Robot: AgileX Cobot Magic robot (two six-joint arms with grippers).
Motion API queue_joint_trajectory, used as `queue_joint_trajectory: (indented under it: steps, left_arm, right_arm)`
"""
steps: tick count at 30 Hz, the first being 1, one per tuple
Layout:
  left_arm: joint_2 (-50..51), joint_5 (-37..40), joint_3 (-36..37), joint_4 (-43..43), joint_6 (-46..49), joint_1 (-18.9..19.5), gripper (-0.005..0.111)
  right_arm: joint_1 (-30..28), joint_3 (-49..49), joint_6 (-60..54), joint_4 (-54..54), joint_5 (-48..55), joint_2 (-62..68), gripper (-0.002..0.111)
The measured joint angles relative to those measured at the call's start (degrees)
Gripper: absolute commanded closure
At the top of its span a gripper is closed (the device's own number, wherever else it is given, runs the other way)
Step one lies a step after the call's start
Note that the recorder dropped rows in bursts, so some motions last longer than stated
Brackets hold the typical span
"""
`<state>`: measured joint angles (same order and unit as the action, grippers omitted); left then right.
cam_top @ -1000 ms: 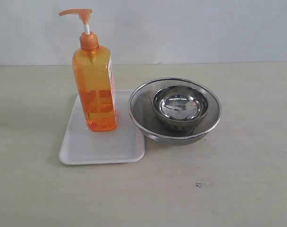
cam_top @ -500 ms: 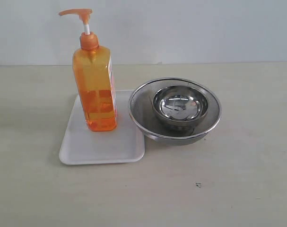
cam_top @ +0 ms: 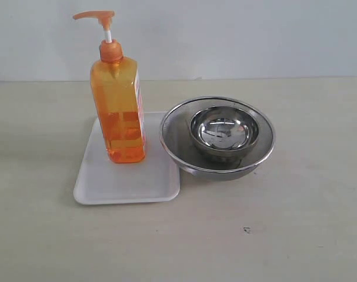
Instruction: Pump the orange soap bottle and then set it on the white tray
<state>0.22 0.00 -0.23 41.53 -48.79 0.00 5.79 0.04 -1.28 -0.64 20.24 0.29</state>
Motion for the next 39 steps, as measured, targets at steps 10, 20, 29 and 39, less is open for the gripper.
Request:
queue_joint_trajectory:
  steps: [10,20,29,39]
  left_arm:
    - [0.0,-1.6,0.0,-20.2,23.7,0.0,0.102]
    - [0.0,4.1,0.0,-58.3,66.5,0.0,0.102]
    - [0.0,9.7,0.0,-55.6,54.8,0.0,0.102]
    - [0.0,12.1,0.0,-50.6,48.2,0.0,0.102]
  right_arm:
    - [0.0,0.0,0.0,0.0,0.0,0.0,0.107]
    - [0.0,0.0,0.0,0.0,0.0,0.0,0.107]
    - [0.0,0.0,0.0,0.0,0.0,0.0,0.107]
    - [0.0,0.0,0.0,0.0,0.0,0.0,0.107]
